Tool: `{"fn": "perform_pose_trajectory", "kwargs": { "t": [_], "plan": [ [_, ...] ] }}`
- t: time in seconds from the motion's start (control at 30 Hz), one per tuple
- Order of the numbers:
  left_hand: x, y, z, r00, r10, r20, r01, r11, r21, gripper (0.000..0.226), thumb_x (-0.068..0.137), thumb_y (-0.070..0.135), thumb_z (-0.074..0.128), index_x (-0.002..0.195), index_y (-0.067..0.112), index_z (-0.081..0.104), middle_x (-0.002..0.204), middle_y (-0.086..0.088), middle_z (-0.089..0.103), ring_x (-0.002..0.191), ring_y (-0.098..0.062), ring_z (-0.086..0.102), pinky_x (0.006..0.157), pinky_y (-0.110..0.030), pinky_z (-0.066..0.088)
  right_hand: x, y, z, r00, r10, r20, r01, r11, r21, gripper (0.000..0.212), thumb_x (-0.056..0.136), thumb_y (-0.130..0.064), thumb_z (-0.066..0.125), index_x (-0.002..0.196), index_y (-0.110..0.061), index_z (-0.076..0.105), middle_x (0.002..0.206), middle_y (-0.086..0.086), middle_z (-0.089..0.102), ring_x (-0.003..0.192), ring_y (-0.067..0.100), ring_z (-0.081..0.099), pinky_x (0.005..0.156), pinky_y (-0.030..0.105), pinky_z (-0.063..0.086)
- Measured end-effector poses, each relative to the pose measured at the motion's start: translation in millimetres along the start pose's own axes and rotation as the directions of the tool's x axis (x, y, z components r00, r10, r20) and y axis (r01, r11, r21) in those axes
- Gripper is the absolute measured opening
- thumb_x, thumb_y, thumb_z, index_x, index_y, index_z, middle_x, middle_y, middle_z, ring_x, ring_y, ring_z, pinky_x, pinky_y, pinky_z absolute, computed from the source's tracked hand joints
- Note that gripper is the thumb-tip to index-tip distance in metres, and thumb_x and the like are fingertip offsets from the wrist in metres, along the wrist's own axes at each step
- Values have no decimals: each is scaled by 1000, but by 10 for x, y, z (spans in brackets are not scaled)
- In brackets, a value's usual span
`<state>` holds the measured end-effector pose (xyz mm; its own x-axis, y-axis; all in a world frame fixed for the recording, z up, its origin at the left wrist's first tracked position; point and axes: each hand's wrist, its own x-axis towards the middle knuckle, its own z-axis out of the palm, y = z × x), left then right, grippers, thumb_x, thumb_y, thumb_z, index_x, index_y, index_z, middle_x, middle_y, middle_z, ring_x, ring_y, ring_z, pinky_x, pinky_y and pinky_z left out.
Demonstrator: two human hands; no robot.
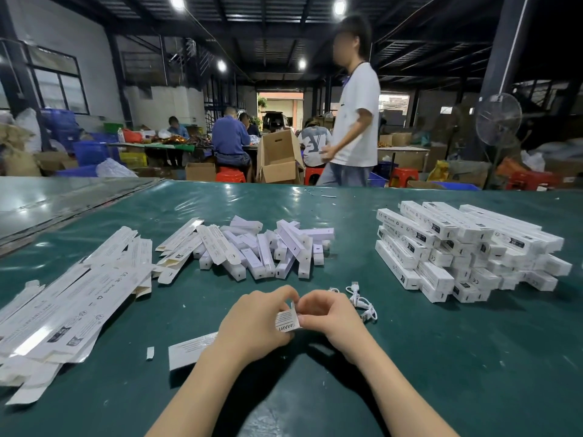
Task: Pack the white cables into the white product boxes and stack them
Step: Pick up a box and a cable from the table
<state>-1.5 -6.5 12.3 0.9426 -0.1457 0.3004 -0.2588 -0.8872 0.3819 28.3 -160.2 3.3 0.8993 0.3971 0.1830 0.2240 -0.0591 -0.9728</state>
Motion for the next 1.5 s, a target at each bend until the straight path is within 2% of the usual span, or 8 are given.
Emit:
{"fn": "perform_pose_trajectory", "kwargs": {
  "t": [0.2,0.4,0.57,0.73,0.87,1.1,1.33,1.5],
  "plan": [
    [8,30,18,998,-1,-64,4,999,49,42,74,33,64,112,39,46,103,22,66,95,-11,56,75,-24,41,27,18,74,983,24,-181,-33,999,-42,30,73,8,67,68,-14,47,61,0,51,51,12,46,50,18,38],
    [7,33,2,998,-36,-54,39,998,55,46,77,40,61,114,34,34,104,26,64,96,-14,57,71,-27,39,-30,-21,40,1000,30,8,-30,999,15,33,82,9,54,74,-19,70,73,0,68,64,8,55,66,18,42],
    [3,19,-31,997,-44,-56,50,994,98,33,83,51,54,107,36,39,104,11,66,92,-22,58,69,-30,37,3,-26,89,999,40,-8,-39,994,106,33,79,19,46,89,-8,62,88,8,67,79,15,61,72,18,50],
    [-9,95,-29,998,-4,-62,9,997,80,25,82,44,55,103,39,44,96,6,65,85,-21,54,67,-29,36,49,4,96,968,6,-251,-52,983,-178,26,76,6,57,85,-18,55,94,5,50,75,10,47,61,6,38],
    [-12,110,-23,999,21,-43,-18,997,71,23,81,42,57,102,38,47,94,8,65,86,-18,54,69,-28,39,43,28,95,981,23,-193,-70,968,-240,19,76,2,55,83,-15,59,80,6,58,66,16,49,63,23,41],
    [11,43,-73,989,69,-127,-72,997,-17,22,81,37,61,102,34,54,107,15,53,93,-9,52,73,-26,42,25,-23,126,969,37,-243,27,966,257,27,80,13,57,92,-11,59,68,6,61,56,13,55,54,21,50],
    [-2,25,-51,993,89,-72,-86,996,38,14,83,35,55,97,38,56,101,15,51,95,-4,47,69,-23,36,-8,-19,160,982,43,-184,-23,994,107,24,78,15,51,89,-5,57,67,10,57,46,11,51,46,20,44],
    [8,56,-88,988,120,-95,-120,993,5,10,76,28,58,86,29,56,94,11,51,86,-8,46,70,-27,39,29,-65,125,979,177,-103,-96,841,533,17,91,0,46,98,6,60,63,7,64,53,14,61,50,24,52]
  ]
}}
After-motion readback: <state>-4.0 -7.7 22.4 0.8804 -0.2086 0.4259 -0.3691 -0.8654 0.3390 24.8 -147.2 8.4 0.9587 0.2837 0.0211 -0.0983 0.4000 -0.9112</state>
